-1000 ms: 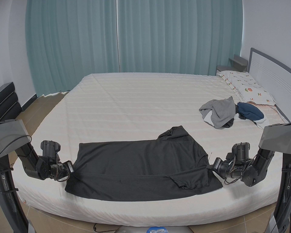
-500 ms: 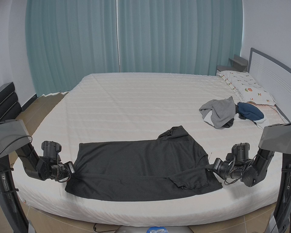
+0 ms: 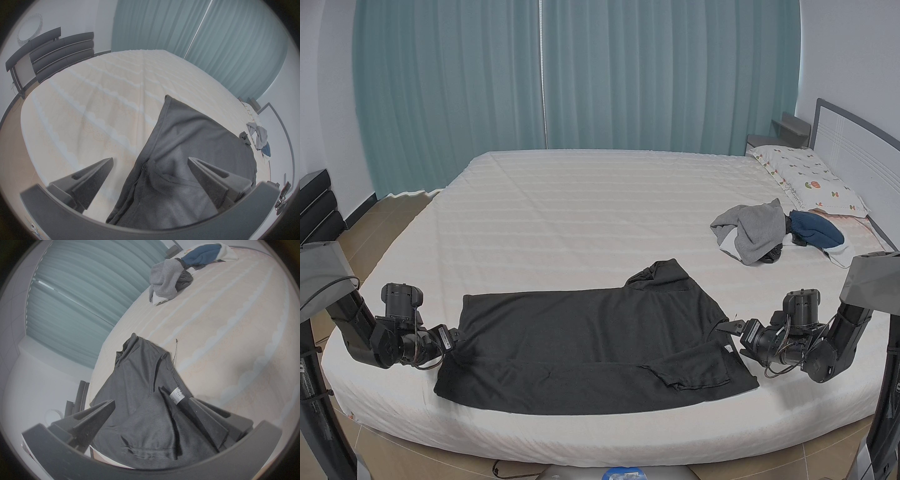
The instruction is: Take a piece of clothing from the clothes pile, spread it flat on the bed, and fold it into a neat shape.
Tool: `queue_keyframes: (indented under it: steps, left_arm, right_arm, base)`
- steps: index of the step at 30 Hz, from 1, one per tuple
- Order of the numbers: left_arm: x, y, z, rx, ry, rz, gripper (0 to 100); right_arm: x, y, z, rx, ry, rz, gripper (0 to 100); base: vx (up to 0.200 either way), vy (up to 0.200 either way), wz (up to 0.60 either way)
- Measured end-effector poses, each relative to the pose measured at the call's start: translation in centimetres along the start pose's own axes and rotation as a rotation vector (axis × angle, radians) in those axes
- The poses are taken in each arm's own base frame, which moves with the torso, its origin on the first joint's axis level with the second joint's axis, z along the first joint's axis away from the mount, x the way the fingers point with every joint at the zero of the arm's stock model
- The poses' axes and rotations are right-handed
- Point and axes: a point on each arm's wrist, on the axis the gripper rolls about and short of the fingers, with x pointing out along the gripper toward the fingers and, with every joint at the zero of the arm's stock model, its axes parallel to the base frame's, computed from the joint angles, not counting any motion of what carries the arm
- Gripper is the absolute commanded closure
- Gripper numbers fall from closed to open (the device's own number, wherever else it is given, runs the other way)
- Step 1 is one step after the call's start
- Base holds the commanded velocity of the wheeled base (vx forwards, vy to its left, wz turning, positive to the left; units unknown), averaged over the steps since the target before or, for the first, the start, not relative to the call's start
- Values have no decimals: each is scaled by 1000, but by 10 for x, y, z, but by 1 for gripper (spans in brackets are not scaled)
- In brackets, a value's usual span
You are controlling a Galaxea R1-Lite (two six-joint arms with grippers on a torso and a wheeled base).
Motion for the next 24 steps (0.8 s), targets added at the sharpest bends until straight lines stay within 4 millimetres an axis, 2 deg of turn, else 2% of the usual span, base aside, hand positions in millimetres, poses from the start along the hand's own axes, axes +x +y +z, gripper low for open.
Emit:
queue_keyframes:
  steps: [2, 11, 20, 24]
  left_arm:
    - [-1, -2, 2, -23, -11, -7, 0]
    - [-3, -5, 9, -58, -35, -21, 0]
    - [-4, -6, 9, -57, -38, -24, 0]
    - [-4, -6, 8, -49, -33, -22, 0]
  right_arm:
    - [-1, 1, 0, 2, -2, 3, 0]
    - [-5, 6, 3, 9, -14, 18, 0]
    - [-6, 7, 3, 10, -16, 22, 0]
    - [-6, 7, 4, 10, -17, 22, 0]
  base:
    - [0, 0, 0]
    - [0, 200, 0]
    - [0, 0, 0]
    - [200, 0, 0]
